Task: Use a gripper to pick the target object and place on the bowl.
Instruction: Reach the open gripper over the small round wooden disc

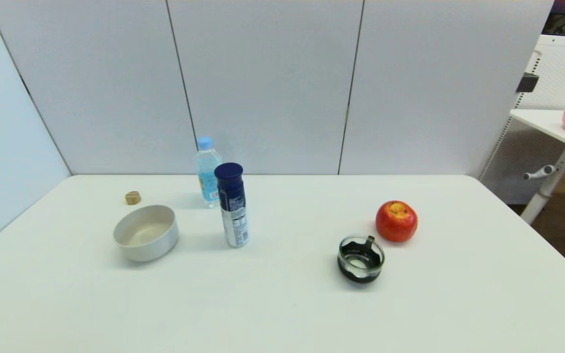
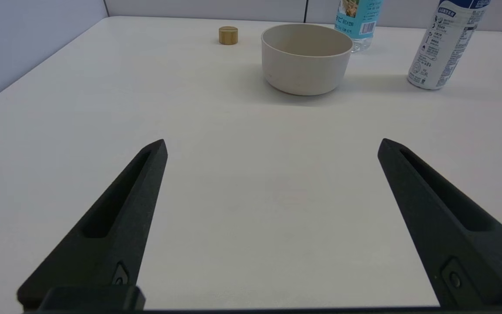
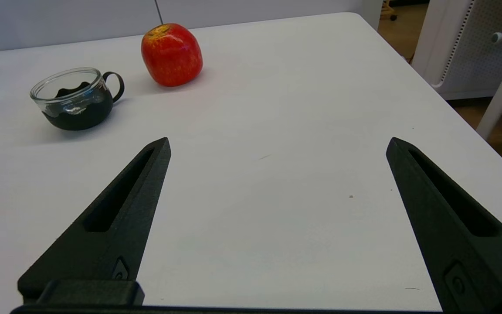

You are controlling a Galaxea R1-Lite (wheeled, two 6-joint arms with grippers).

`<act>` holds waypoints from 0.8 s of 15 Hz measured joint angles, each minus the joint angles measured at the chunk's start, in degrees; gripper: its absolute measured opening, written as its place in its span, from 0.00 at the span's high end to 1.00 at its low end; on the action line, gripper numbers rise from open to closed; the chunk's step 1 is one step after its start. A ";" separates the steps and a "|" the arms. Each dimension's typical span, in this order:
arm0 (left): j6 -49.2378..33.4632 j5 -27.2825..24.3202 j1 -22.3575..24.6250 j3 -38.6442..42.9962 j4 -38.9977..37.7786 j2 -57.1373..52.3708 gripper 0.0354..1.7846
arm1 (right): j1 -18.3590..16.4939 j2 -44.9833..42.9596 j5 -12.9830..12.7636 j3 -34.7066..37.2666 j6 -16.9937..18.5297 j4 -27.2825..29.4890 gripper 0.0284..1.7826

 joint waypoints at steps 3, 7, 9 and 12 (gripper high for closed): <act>0.00 0.00 0.00 0.00 0.00 0.00 0.04 | 0.00 0.00 0.02 0.00 0.00 0.00 0.04; 0.00 -0.01 0.02 0.00 0.00 0.00 0.04 | 0.00 0.00 0.00 0.00 0.01 0.00 0.04; 0.00 -0.01 0.00 0.00 0.00 0.00 0.04 | 0.02 0.00 0.00 0.00 0.01 0.00 0.04; 0.00 -0.01 -0.01 0.00 0.00 0.00 0.04 | 0.02 0.00 0.00 0.00 0.00 0.00 0.04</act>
